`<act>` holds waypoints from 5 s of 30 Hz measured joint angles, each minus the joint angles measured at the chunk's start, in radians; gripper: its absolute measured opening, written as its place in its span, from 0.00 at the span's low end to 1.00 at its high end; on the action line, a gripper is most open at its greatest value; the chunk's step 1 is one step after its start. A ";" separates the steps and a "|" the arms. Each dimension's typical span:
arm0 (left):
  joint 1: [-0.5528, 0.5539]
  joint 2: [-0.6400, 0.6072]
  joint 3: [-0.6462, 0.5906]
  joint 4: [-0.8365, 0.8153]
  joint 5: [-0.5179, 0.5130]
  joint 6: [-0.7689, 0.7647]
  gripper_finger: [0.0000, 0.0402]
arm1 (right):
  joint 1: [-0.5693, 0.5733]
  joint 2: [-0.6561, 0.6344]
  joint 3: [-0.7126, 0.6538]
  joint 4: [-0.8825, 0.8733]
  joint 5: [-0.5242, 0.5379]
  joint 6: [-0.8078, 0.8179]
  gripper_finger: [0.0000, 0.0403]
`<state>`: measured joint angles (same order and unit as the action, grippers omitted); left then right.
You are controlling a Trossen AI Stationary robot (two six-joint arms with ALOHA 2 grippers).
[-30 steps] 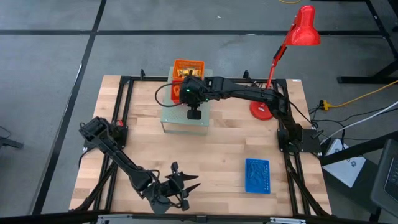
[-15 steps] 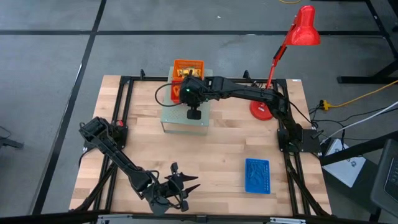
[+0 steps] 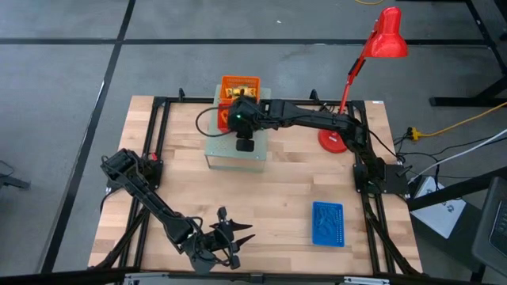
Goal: Pick & Place Office Desk Supplies
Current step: Put the blue bin on the shelf
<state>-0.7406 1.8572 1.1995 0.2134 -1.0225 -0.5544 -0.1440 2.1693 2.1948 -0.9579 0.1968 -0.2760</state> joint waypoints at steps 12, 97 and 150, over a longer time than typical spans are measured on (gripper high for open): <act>0.000 0.000 0.000 0.000 0.000 0.000 0.32 | 0.026 0.000 0.123 0.012 -0.003 0.000 0.34; -0.071 0.000 0.000 0.090 0.610 0.446 0.32 | 1.045 -0.341 -0.826 -0.236 0.103 2.387 0.36; -0.077 0.000 0.000 0.052 0.598 0.428 0.32 | 0.894 -0.320 -0.653 -0.259 0.271 1.903 0.02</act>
<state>-0.8177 1.8572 1.1995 0.2657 -0.4244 -0.1268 0.7498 1.8488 1.5418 -1.2171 0.4675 1.6271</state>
